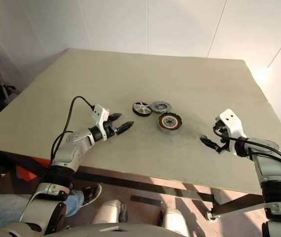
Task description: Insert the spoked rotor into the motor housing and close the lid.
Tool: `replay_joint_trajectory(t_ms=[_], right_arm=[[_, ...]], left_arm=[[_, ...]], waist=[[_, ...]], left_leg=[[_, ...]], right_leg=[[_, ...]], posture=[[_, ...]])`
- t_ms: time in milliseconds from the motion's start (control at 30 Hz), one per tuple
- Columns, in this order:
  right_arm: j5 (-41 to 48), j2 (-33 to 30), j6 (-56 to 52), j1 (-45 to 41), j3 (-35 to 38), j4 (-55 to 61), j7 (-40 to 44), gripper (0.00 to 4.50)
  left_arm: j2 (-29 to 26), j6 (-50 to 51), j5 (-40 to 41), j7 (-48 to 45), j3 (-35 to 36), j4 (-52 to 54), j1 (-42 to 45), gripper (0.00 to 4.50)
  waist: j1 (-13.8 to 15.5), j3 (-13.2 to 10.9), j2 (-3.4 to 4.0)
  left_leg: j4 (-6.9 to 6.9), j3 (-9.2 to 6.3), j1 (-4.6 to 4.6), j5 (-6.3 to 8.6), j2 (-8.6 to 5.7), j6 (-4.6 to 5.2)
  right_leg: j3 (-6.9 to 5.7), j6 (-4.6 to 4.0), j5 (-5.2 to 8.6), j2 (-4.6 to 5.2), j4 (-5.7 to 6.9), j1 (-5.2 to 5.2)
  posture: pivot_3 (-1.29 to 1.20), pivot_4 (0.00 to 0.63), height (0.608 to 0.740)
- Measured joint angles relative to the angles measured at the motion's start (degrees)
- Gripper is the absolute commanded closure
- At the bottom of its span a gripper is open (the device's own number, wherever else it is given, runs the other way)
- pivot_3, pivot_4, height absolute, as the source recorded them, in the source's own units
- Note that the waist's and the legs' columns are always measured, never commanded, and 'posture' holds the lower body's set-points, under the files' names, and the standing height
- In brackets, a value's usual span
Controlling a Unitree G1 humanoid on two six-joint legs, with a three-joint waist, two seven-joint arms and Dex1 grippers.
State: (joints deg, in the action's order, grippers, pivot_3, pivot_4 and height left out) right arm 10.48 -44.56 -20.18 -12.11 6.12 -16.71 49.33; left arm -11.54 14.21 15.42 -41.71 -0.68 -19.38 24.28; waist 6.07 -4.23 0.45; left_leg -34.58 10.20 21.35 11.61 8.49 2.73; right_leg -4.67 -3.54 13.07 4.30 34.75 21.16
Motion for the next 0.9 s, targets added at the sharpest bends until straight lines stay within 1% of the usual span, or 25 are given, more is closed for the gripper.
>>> replay_joint_trajectory(t_ms=[67, 100, 133, 200, 267, 433, 467, 733, 900], right_arm=[[0.0, 0.0, 0.3, 0.0, 0.0, -0.7, -0.1, 0.03], [0.1, 0.0, 0.5, 0.0, 0.0, -0.9, -0.1, 0.42], [0.2, 0.0, 0.6, 0.0, 0.0, -1.2, -0.1, 0.64], [0.4, 0.1, 0.9, 0.0, 0.0, -1.7, -0.1, 1.28], [0.3, 0.1, 1.0, 0.0, 0.0, -1.9, -0.1, 1.97], [0.1, 0.1, 1.0, 0.0, -0.1, -2.0, -0.5, 3.74], [0.1, 0.1, 1.0, 0.0, -0.1, -2.0, -0.6, 3.85], [-0.2, 0.7, 0.7, -0.7, -0.1, -1.5, -2.1, 3.85], [1.1, 3.8, -2.1, -3.5, -0.1, 6.0, -3.1, 3.85]], left_arm=[[0.0, 0.0, 0.0, 0.0, 0.0, 0.0, 0.0, 0.00], [0.0, 0.0, 0.0, 0.0, 0.0, 0.0, 0.0, 0.00], [0.0, 0.0, -0.1, 0.0, 0.0, 0.0, 0.0, 0.00], [0.0, 0.0, -0.1, 0.0, 0.0, 0.0, 0.0, 0.00], [0.0, -0.1, -0.2, 0.1, 0.0, 0.0, 0.0, 0.00], [-0.1, -0.1, -0.3, 0.2, 0.0, 0.0, 0.0, 0.00], [-0.1, -0.1, -0.3, 0.2, 0.0, 0.0, 0.0, 0.00], [-0.1, -0.3, -0.4, 0.7, 0.0, -0.1, 0.0, 0.00], [0.1, -0.6, -0.5, 0.8, -0.1, -0.2, 0.1, 0.00]], waist=[[0.0, 0.0, 0.00], [0.0, 0.0, 0.00], [0.0, 0.0, 0.00], [0.0, 0.0, 0.00], [0.0, 0.0, 0.00], [0.0, 0.0, 0.00], [0.0, 0.0, 0.00], [0.0, 0.0, 0.00], [-0.5, 0.0, 0.08]], left_leg=[[0.00, 0.00, -0.01, 0.00, 0.00, 0.00], [0.00, 0.00, -0.02, 0.00, 0.00, 0.00], [0.00, 0.00, -0.03, 0.00, 0.00, 0.00], [0.00, 0.00, -0.09, 0.00, -0.01, 0.00], [0.00, 0.00, -0.16, 0.00, -0.01, 0.00], [0.00, 0.00, -0.21, 0.00, -0.01, 0.00], [0.00, 0.00, -0.21, 0.00, -0.01, 0.00], [0.00, 0.00, -0.21, 0.00, -0.01, -0.01], [0.16, 0.01, -0.20, -0.04, 0.00, -0.06]], right_leg=[[0.00, 0.00, 0.00, 0.00, 0.00, -0.01], [0.00, 0.00, 0.00, 0.00, -0.01, -0.03], [0.00, 0.01, 0.01, 0.00, -0.01, -0.04], [0.00, 0.11, 0.06, 0.00, -0.02, -0.10], [0.00, 0.33, 0.19, 0.00, -0.03, -0.18], [0.00, 0.37, 0.21, 0.00, -0.02, -0.21], [0.01, 0.37, 0.21, 0.00, -0.02, -0.21], [0.00, 0.37, 0.21, 0.00, -0.01, -0.19], [0.01, 0.15, 0.09, 0.00, 0.00, -0.09]], posture=[[0.00, 0.000, 0.740], [0.00, 0.000, 0.740], [0.00, 0.000, 0.740], [0.00, 0.000, 0.740], [0.00, 0.000, 0.740], [0.00, 0.000, 0.740], [0.00, 0.000, 0.740], [0.00, 0.000, 0.740], [0.00, 0.000, 0.740]])
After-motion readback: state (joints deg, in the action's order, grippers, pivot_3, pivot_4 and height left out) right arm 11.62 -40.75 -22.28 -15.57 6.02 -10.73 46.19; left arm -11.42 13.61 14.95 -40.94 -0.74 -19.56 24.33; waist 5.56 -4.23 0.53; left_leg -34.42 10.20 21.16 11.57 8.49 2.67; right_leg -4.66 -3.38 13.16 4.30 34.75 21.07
